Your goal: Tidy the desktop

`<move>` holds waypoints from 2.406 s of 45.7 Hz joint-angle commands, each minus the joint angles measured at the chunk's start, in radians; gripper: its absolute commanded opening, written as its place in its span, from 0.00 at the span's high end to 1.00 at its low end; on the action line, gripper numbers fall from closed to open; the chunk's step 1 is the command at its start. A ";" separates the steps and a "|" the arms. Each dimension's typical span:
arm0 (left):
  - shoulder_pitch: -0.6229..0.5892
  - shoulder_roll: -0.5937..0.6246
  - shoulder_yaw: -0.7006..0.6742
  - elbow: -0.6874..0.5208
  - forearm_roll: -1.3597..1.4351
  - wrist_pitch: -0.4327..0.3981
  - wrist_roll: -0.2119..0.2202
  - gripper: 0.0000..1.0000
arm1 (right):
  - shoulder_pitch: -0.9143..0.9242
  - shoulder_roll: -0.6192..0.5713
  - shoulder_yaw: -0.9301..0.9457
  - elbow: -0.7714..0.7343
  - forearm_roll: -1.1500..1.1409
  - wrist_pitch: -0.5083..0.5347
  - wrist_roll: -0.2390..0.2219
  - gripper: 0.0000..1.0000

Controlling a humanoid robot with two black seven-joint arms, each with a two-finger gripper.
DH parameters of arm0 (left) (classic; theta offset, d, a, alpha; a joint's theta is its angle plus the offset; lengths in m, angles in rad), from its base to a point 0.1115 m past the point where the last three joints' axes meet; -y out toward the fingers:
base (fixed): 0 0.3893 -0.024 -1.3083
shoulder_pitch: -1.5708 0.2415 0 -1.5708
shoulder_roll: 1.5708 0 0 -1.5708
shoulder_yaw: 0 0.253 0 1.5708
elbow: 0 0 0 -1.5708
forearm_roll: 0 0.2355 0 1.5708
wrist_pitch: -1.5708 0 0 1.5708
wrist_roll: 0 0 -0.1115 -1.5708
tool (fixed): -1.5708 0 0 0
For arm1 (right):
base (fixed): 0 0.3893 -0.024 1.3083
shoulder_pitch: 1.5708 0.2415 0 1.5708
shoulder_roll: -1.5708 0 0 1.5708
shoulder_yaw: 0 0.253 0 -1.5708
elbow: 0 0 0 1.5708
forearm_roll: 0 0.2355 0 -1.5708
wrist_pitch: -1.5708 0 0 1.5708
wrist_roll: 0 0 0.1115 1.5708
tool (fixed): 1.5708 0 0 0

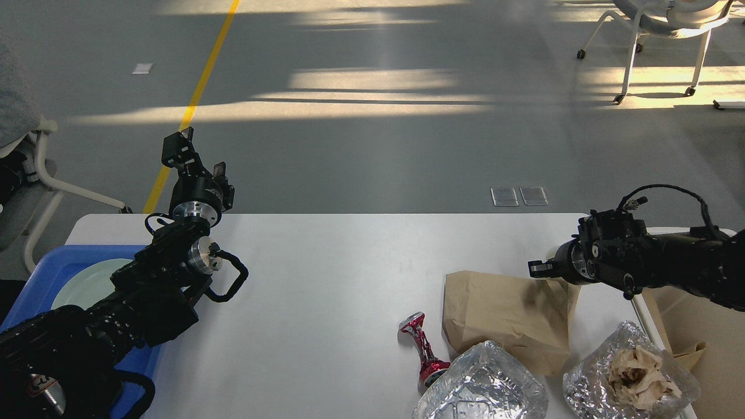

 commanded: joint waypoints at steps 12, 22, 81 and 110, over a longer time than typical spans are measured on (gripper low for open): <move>0.000 0.000 -0.001 0.000 0.000 0.000 -0.001 0.04 | 0.021 0.000 0.014 0.002 0.003 0.008 0.001 1.00; 0.000 0.000 0.000 0.000 0.000 0.000 -0.001 0.04 | 0.206 -0.086 0.019 0.038 0.003 0.053 0.010 1.00; 0.000 0.000 0.001 0.000 0.000 0.000 0.000 0.04 | 0.713 -0.499 0.273 0.166 -0.008 0.683 0.032 0.93; -0.001 0.000 0.001 0.000 0.000 0.000 0.000 0.04 | -0.110 -0.237 0.048 -0.377 0.003 0.078 0.032 0.80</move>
